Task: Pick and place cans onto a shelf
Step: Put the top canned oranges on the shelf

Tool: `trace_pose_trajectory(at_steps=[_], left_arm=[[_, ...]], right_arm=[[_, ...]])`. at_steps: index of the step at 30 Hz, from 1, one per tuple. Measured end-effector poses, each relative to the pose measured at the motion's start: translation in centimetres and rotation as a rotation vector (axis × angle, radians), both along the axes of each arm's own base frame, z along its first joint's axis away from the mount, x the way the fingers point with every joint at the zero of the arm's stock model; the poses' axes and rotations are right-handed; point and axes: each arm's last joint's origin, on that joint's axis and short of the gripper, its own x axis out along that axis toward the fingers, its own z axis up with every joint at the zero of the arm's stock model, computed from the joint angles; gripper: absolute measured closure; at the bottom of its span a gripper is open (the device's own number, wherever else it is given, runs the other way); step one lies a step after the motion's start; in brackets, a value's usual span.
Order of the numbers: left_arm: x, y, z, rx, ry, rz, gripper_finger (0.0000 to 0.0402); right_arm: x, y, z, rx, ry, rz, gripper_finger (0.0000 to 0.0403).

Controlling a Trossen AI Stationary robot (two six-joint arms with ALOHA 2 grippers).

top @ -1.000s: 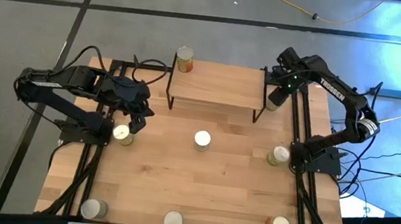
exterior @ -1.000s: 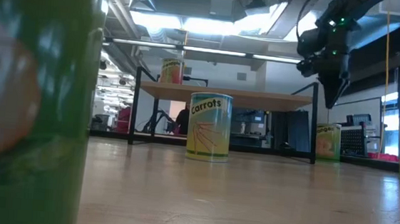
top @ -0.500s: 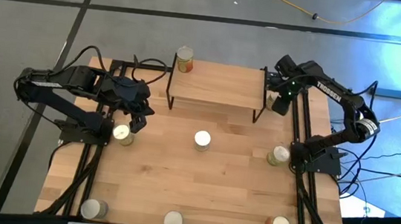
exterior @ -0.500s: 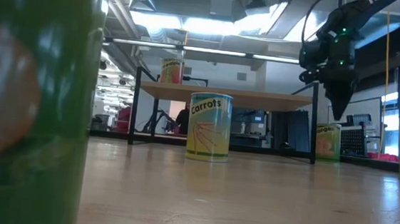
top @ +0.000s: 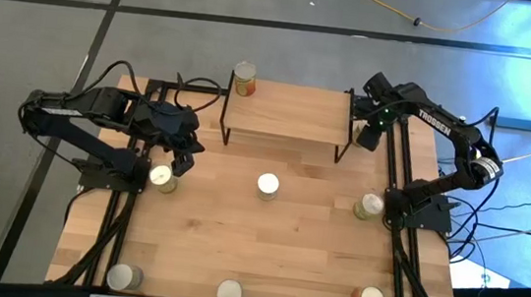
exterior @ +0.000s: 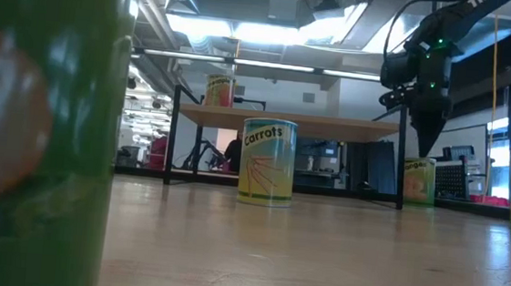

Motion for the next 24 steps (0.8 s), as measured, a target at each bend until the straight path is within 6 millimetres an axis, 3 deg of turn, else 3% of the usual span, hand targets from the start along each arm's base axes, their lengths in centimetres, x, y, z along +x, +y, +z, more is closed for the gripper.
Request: trace_pose_trajectory(at_steps=[17, 24], left_arm=[[0.0, 0.0, 0.0, -0.002, 0.000, 0.003, 0.0401], [0.0, 0.0, 0.0, -0.014, -0.003, 0.015, 0.0401]], right_arm=[[0.6, -1.3, -1.4, -0.039, 0.059, -0.011, 0.0311], [0.6, -1.4, -1.4, -0.042, 0.057, -0.010, 0.0382]])
